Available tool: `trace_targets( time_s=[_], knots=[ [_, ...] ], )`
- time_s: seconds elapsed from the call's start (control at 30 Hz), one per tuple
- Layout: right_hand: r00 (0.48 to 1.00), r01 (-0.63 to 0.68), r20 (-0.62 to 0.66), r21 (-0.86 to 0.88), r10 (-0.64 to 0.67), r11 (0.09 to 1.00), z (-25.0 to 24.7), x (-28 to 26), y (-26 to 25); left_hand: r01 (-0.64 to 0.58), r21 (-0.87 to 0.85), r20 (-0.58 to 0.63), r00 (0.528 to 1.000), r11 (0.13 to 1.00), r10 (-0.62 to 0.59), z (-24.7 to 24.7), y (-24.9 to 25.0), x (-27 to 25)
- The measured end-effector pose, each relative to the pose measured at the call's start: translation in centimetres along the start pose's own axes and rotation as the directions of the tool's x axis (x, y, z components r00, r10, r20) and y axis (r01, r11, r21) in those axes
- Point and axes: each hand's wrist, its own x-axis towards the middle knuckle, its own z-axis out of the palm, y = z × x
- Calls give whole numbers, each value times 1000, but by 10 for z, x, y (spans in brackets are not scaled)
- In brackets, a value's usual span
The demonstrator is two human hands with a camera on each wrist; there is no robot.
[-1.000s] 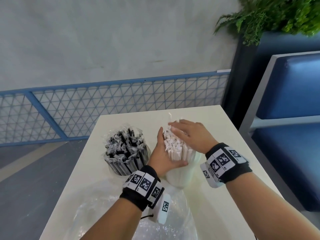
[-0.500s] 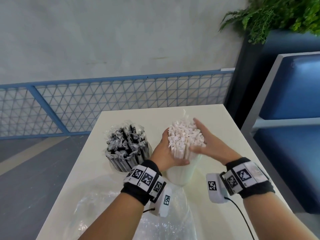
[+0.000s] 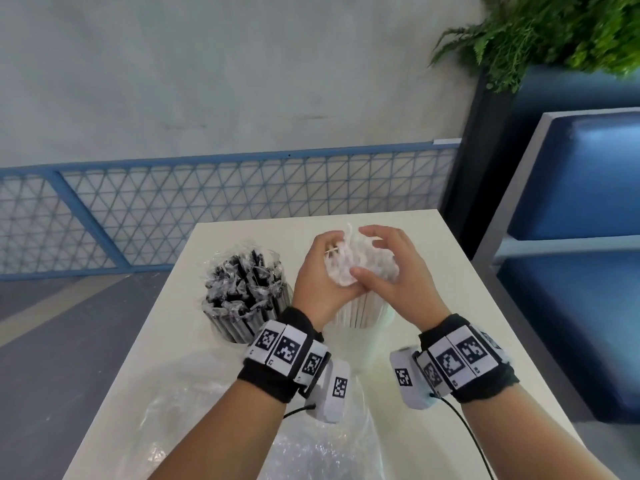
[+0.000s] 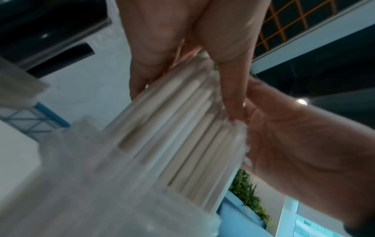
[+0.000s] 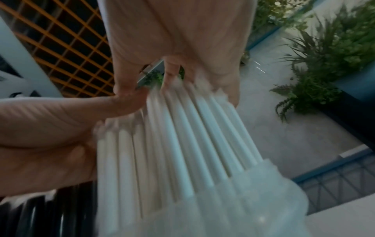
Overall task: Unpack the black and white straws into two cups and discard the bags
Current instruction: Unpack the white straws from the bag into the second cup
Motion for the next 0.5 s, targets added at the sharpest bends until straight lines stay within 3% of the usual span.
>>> trace_targets(
  time_s=[0.07,0.13,0.23,0.33,0.4,0.5],
  knots=[
    [998,37,-41,-107,-42,994,1,-5,1,-25,64,36,999,998,23,0,-2,-4],
    [997,-20,-78,-208,4,978,5,-9,7,-25,138,57,998,990,18,-1,-5,-8],
    [974,-194,75,-191,212,962,11,-17,12,51,176,123,990,983,-73,-2,-16,-13],
    [952,-233,179,-105,249,967,14,-22,10,137,135,169,973,981,-159,-4,-24,-17],
    [969,-211,111,-91,220,973,16,-25,8,135,105,152,977,985,-150,-6,-20,-19],
    [982,-64,-182,-129,40,990,21,-37,0,60,117,47,997,991,-66,-14,-14,-29]
  ],
)
